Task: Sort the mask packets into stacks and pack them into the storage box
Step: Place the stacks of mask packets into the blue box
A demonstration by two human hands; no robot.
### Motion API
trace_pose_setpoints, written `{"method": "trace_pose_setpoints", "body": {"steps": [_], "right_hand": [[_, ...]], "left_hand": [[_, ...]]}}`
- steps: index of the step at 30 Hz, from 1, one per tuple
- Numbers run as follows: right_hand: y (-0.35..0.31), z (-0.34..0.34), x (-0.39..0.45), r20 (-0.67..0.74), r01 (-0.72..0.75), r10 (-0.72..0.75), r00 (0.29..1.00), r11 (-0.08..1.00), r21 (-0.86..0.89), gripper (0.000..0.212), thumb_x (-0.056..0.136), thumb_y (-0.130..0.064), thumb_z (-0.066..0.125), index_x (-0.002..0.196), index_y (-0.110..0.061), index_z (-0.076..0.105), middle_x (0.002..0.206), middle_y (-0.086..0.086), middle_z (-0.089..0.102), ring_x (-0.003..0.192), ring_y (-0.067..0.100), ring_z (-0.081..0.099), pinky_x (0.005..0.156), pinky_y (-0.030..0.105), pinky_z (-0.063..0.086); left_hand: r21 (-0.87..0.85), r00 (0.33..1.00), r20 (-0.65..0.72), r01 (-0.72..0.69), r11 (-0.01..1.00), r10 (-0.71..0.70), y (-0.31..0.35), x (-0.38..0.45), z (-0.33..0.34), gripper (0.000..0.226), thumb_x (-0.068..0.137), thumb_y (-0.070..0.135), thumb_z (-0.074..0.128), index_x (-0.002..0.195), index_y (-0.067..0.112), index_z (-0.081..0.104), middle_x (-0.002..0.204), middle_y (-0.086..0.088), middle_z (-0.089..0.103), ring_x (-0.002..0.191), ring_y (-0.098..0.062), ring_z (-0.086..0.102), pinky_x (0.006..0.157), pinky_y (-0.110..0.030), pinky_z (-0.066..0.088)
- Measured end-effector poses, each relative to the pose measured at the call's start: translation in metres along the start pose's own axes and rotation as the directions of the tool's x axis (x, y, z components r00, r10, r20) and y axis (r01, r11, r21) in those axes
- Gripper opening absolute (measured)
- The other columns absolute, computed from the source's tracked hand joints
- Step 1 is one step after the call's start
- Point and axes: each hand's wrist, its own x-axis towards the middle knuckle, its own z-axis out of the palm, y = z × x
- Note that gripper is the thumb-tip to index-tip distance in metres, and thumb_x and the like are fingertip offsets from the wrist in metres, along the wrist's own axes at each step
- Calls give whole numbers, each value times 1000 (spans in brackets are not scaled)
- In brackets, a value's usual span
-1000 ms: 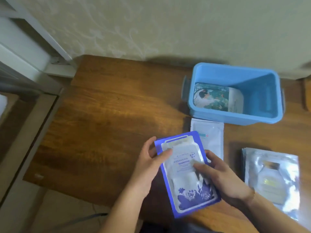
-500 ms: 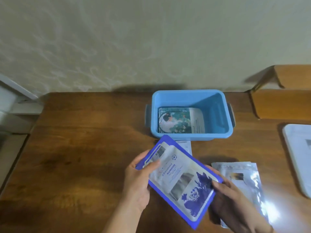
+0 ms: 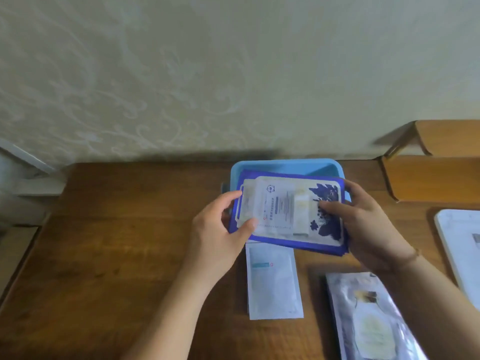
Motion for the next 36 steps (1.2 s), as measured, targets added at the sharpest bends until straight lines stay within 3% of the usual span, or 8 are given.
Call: {"method": "trace_pose_setpoints", "body": {"steps": [4,7,15,22,25,29,33,36], "right_hand": [[-4,5,66,-16,-38,36,999,992,-120,39,85,8,60,121,-6,54,106,23,68,80,36,67,77,56,57],[7,6,91,-37,-120,116,993,979,-164,39,86,9,58,122,-5,52,95,17,69,72,30,67,63,45,60],[22,7,112,-63,-210,201,978,935,-284,28,87,12,55,110,-4,54,83,17,64,51,25,64,37,33,52],[38,12,120,-153,-246,194,969,813,-528,36,84,1,57,118,-7,53,102,18,66,85,34,67,73,45,59],[40,15,115,-135,-230,193,972,667,-708,33,85,-9,61,114,-8,47,98,11,63,81,24,64,68,35,57],[34,13,105,-40,-92,136,990,401,-911,65,75,-26,78,126,-11,39,121,11,50,101,24,55,94,36,50],[35,12,102,106,52,145,984,339,-939,101,71,-32,81,148,-25,15,131,8,42,111,24,51,100,39,45],[40,11,105,123,71,166,978,289,-955,107,67,-37,84,149,-28,14,133,5,45,116,24,52,101,41,47]], "left_hand": [[414,998,65,-37,910,10,3,42,15,46,83,44,70,126,33,57,108,11,65,106,-19,50,90,-36,37],[629,987,152,-135,766,49,1,52,21,43,89,50,58,128,35,52,116,10,60,110,-18,42,88,-38,29],[803,943,282,-334,494,178,7,54,25,25,90,39,57,112,27,62,110,2,56,105,-25,41,82,-39,27],[660,805,580,-555,506,127,3,92,43,62,84,52,64,137,25,45,145,-4,38,135,-26,34,114,-50,14],[688,776,630,-569,451,19,-6,106,50,73,78,60,66,137,27,42,139,-2,43,130,-25,40,113,-60,5],[719,779,627,-563,407,-29,-14,108,53,84,76,57,70,145,29,32,141,-1,42,134,-26,37,109,-69,-5],[716,760,648,-587,377,-47,-14,109,54,94,70,54,75,147,29,27,138,-1,43,131,-26,40,107,-70,-6],[715,752,658,-611,339,-32,-16,110,55,97,68,52,77,147,28,26,134,-1,46,125,-24,47,106,-69,-6]]}}
